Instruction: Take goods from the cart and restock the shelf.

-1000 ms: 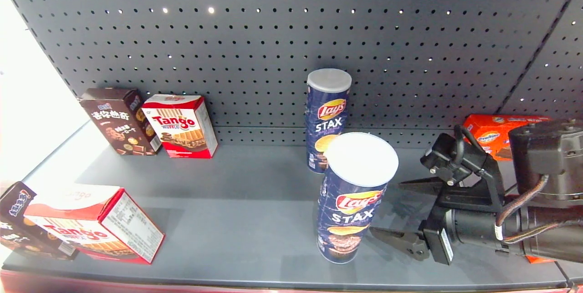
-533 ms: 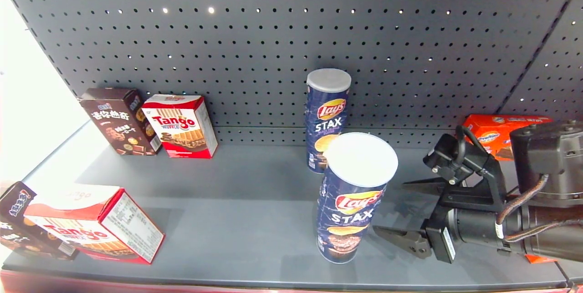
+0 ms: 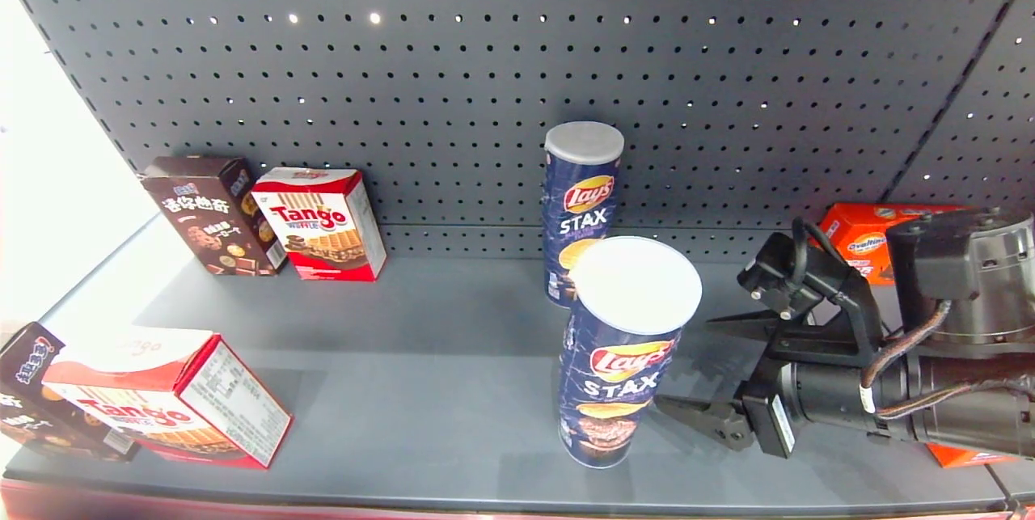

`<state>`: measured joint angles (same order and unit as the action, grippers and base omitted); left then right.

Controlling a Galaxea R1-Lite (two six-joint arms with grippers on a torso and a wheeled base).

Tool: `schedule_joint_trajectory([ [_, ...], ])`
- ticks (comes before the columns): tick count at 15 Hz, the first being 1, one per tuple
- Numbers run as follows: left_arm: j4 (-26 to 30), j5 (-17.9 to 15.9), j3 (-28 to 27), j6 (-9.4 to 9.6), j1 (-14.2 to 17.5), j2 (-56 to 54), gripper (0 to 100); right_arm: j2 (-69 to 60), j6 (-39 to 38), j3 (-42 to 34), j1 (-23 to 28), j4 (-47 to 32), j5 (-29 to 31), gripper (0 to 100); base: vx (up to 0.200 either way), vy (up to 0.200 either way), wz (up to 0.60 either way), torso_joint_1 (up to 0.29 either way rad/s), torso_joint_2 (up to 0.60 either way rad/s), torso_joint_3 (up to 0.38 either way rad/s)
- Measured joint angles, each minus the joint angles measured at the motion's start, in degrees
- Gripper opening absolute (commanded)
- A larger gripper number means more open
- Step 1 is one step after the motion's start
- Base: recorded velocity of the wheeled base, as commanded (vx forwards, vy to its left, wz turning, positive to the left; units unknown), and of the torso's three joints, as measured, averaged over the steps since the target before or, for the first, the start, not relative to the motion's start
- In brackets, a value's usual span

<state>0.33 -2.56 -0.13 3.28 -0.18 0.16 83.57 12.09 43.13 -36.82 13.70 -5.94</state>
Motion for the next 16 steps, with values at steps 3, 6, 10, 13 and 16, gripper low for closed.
schedule_joint_trajectory([
  [3, 0.0, 0.0, 0.0, 0.00, 0.0, 0.0, 100, 0.0, 0.0, -0.4, -0.3, 0.0, 0.0, 100, 0.000, 0.000, 0.00, 0.000, 0.00, 0.000],
  [6, 0.0, 0.0, -0.1, 0.05, 0.0, 0.0, 100, -0.7, 0.0, -0.9, 0.7, 0.0, 0.0, 100, 0.000, 0.000, 0.00, 0.000, 0.00, 0.000],
  [10, 0.0, 0.0, -0.1, 0.05, 0.0, 0.0, 100, -0.2, 0.0, 0.1, 1.1, 0.0, 0.0, 100, 0.000, 0.000, 0.00, 0.000, 0.00, 0.000],
  [13, 0.0, 0.0, 0.0, -0.02, 0.0, 0.0, 100, 0.8, 0.0, 1.0, 0.3, 0.1, 0.0, 100, 0.000, 0.000, 0.00, 0.000, 0.00, 0.000],
  [16, 0.0, 0.0, 0.0, 0.00, 0.0, 0.0, 100, 1.6, 0.0, 1.5, -0.6, 0.1, 0.0, 100, 0.000, 0.000, 0.00, 0.000, 0.00, 0.000],
])
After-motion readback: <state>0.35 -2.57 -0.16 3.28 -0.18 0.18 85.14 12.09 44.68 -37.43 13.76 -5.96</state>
